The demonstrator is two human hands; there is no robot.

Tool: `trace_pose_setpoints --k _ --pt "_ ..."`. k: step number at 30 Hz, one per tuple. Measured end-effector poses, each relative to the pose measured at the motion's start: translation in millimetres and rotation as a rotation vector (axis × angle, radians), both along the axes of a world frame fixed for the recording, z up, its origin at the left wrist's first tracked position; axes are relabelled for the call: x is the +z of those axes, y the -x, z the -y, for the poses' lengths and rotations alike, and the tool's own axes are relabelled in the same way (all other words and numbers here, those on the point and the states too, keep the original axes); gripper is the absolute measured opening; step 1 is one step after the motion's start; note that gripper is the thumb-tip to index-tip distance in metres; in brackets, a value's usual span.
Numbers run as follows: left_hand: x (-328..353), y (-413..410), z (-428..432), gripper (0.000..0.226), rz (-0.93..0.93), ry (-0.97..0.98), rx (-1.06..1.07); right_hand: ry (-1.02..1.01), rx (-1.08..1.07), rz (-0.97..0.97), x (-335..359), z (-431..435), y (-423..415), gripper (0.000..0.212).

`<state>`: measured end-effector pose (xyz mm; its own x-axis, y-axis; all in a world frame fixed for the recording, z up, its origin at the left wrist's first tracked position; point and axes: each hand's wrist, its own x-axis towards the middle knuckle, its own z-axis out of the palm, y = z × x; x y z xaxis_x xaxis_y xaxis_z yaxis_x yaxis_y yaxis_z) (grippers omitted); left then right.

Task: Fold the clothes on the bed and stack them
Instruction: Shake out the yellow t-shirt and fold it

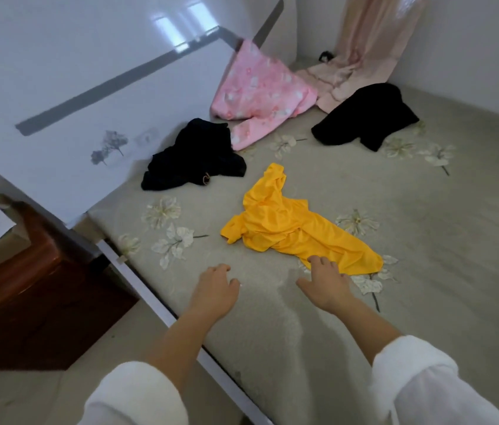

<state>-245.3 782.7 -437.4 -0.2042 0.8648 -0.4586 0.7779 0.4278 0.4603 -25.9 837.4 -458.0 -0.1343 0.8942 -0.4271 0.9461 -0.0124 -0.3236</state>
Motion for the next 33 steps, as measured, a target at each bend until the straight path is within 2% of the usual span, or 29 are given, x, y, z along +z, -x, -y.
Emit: trace_pose_setpoints --k 10,16,17,19,22,23,25,27,30,33 --pt "-104 40 -140 0.054 0.022 0.061 -0.132 0.032 -0.065 0.002 -107 -134 65 0.052" --pt "-171 61 -196 0.070 -0.006 0.010 -0.191 -0.025 -0.043 0.076 -163 -189 81 0.074" --pt "-179 63 -203 0.073 0.002 0.007 -0.203 -0.005 -0.042 0.069 -170 -193 83 0.069" --pt "-192 68 -216 0.080 0.014 -0.025 -0.232 -0.011 -0.040 -0.002 -180 -191 88 0.047" --pt "-202 74 -238 0.082 0.016 -0.151 -0.334 -0.185 -0.006 -0.171 -184 -166 92 0.021" --pt "-204 75 -243 0.077 0.017 -0.180 -0.402 -0.201 0.009 -0.198 -181 -154 92 0.014" --pt "-205 77 -242 0.051 0.034 -0.211 -0.576 -0.134 0.005 -0.214 -174 -130 87 0.008" --pt "-207 81 -227 0.026 0.057 -0.136 -0.767 -0.005 -0.034 -0.191 -165 -109 80 0.014" --pt "-203 86 -194 0.022 0.135 0.199 -1.019 0.192 -0.102 -0.134 -153 -88 71 0.018" --pt "-201 89 -189 0.021 0.261 0.444 -1.009 0.375 -0.279 -0.219 -147 -79 71 0.021"
